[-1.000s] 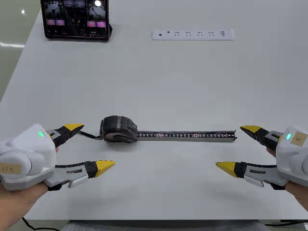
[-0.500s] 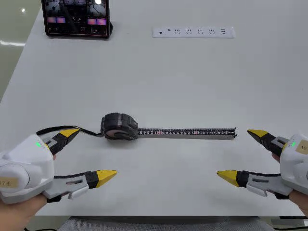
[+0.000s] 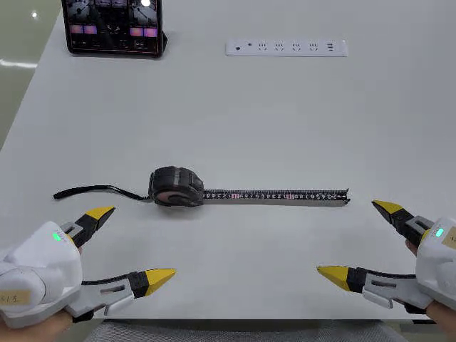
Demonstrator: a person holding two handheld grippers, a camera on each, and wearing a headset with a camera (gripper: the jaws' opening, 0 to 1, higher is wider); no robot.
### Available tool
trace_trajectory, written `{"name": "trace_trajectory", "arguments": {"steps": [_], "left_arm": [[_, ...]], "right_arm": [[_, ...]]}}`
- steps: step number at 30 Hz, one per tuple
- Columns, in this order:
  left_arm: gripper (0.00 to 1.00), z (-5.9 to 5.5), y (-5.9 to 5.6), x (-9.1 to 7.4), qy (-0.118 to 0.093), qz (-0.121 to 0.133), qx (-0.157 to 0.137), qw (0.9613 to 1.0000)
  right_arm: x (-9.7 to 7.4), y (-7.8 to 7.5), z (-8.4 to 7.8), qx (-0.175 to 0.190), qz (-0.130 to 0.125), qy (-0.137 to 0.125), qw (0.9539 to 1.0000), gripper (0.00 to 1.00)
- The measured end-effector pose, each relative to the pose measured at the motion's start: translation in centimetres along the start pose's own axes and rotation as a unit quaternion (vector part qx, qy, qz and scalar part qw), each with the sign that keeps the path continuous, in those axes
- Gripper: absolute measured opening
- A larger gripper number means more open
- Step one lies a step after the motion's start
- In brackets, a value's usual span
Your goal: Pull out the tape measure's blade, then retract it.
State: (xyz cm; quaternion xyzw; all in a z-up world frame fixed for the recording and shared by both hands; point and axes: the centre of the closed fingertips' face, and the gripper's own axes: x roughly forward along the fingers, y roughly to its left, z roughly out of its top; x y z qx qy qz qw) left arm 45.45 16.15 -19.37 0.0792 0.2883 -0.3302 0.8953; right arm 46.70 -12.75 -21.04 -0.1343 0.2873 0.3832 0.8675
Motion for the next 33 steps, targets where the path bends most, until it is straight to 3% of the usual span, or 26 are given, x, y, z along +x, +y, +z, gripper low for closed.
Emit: {"name": "trace_trajectory", "arguments": {"steps": [17,33], "left_arm": [[0.89,-1.1,-0.3,-0.2,0.015,-0.012,0.007,0.9998],[0.97,-0.8,-0.5,-0.1,0.022,-0.011,0.012,0.9996]], "right_arm": [[-0.3,0.2,-0.8,0.012,-0.001,0.002,0.9999,0.95],[-0.5,0.2,-0.6,0.013,0.004,0.000,0.9999,0.99]]}}
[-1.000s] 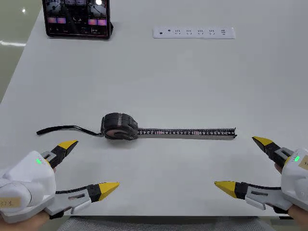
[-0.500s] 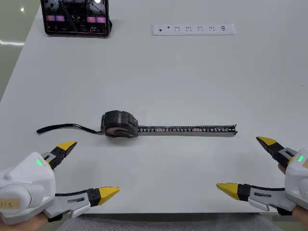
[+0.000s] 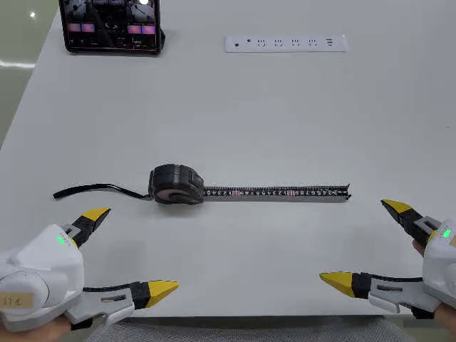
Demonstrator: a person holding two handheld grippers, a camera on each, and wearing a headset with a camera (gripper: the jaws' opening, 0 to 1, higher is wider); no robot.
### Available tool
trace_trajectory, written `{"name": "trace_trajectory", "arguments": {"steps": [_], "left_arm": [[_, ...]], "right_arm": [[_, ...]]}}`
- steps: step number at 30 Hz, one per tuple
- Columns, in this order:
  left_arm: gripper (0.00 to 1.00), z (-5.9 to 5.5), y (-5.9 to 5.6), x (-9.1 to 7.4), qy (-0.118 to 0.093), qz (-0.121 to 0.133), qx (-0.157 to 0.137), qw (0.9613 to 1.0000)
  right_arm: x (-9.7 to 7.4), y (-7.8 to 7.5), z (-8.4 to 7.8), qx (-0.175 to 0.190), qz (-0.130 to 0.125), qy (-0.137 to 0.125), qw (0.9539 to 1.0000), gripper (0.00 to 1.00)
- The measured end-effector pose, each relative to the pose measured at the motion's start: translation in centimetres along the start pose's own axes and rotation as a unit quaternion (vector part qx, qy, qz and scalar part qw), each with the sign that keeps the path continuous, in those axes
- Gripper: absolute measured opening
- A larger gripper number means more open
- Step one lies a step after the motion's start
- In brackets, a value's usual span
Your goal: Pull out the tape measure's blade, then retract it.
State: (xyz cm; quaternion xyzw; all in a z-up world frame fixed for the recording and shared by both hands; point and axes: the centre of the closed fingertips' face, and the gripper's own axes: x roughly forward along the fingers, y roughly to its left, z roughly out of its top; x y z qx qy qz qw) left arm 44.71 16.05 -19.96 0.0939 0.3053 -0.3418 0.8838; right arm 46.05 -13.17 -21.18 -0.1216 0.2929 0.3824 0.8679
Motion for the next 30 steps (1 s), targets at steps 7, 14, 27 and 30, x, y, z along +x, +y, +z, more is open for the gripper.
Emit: {"name": "trace_trajectory", "arguments": {"steps": [7,14,27,30], "left_arm": [[0.97,0.25,-0.08,0.01,-0.004,-0.003,0.000,1.0000],[0.97,0.33,-0.05,0.06,-0.003,-0.004,0.003,1.0000],[0.97,0.40,-0.04,-0.09,-0.003,-0.003,0.006,1.0000],[0.97,0.39,-0.10,-0.15,-0.003,-0.005,0.004,1.0000]], "right_arm": [[-0.05,-0.12,0.21,-0.003,-0.001,-0.001,1.0000,0.99],[-0.06,-0.23,0.46,-0.004,0.000,0.000,1.0000,0.98],[-0.01,0.05,0.66,-0.008,0.004,0.000,1.0000,0.96],[-0.11,0.02,0.81,-0.008,0.003,-0.002,1.0000,0.97]]}}
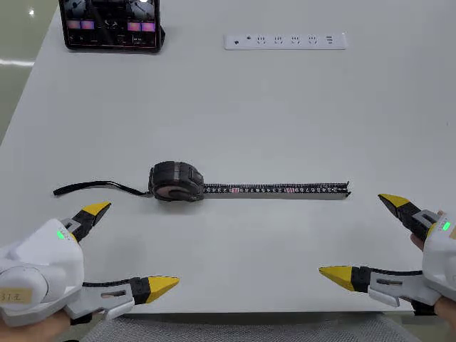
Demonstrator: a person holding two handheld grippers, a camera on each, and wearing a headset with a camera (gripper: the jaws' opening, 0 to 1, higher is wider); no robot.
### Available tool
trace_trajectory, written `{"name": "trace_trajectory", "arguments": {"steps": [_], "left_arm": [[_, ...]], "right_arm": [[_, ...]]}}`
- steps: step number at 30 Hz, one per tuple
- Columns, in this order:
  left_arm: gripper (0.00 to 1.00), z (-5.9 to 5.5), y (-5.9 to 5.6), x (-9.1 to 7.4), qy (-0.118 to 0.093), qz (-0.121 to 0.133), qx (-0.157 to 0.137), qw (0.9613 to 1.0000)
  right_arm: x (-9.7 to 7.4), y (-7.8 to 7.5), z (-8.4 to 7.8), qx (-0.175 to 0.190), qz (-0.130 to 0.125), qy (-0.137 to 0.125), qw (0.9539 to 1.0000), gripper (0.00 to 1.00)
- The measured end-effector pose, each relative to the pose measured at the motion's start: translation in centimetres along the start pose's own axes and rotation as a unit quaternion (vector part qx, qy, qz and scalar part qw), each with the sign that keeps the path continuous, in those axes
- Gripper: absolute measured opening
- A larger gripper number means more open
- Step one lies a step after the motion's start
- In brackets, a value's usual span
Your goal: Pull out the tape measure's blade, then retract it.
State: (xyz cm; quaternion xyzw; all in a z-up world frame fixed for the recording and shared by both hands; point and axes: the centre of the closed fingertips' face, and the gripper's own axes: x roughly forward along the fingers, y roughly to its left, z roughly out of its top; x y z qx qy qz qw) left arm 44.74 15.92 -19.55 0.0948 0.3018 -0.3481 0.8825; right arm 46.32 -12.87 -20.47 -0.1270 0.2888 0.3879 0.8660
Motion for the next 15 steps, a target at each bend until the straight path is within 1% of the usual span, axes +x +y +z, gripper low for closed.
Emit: {"name": "trace_trajectory", "arguments": {"steps": [8,15], "left_arm": [[0.97,0.08,-0.15,0.06,0.000,-0.003,0.001,1.0000],[0.99,0.14,0.02,0.06,-0.001,-0.002,0.000,1.0000]], "right_arm": [[-0.10,-0.04,0.14,0.001,0.001,-0.001,1.0000,0.97],[-0.03,-0.07,0.15,0.001,0.002,0.000,1.0000,0.97]]}}
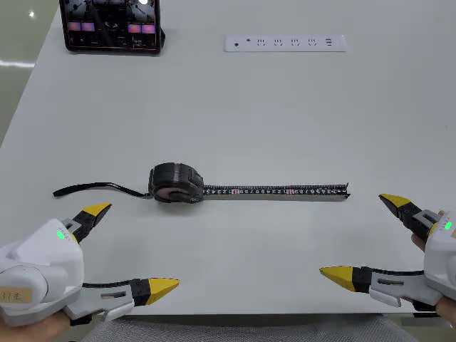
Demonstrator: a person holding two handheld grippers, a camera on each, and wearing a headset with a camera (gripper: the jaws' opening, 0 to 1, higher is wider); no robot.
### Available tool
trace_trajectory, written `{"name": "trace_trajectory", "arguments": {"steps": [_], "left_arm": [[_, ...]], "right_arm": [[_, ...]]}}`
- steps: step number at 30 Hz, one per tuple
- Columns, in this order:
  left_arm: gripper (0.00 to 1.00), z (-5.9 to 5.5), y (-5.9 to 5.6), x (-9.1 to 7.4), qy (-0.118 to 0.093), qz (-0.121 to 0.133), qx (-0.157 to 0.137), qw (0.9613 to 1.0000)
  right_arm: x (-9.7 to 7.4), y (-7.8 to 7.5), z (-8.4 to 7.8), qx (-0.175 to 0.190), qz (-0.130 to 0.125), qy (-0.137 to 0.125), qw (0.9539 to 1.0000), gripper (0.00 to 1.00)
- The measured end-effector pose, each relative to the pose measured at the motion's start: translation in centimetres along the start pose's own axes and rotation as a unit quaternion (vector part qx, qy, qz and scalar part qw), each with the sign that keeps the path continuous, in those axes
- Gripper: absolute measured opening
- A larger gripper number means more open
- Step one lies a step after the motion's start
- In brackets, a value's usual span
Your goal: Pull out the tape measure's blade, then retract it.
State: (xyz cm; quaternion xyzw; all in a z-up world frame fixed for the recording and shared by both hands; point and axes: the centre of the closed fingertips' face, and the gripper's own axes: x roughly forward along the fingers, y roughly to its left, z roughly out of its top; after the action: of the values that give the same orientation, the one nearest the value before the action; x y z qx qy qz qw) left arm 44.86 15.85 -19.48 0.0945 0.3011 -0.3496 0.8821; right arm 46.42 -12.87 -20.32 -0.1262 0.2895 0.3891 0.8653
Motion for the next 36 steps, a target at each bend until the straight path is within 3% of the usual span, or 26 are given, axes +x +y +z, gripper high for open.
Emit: {"name": "trace_trajectory", "arguments": {"steps": [36], "left_arm": [[0.98,0.08,0.33,0.03,0.000,0.004,0.001,1.0000]], "right_arm": [[0.03,0.27,0.01,0.002,0.004,0.002,1.0000,0.95]]}}
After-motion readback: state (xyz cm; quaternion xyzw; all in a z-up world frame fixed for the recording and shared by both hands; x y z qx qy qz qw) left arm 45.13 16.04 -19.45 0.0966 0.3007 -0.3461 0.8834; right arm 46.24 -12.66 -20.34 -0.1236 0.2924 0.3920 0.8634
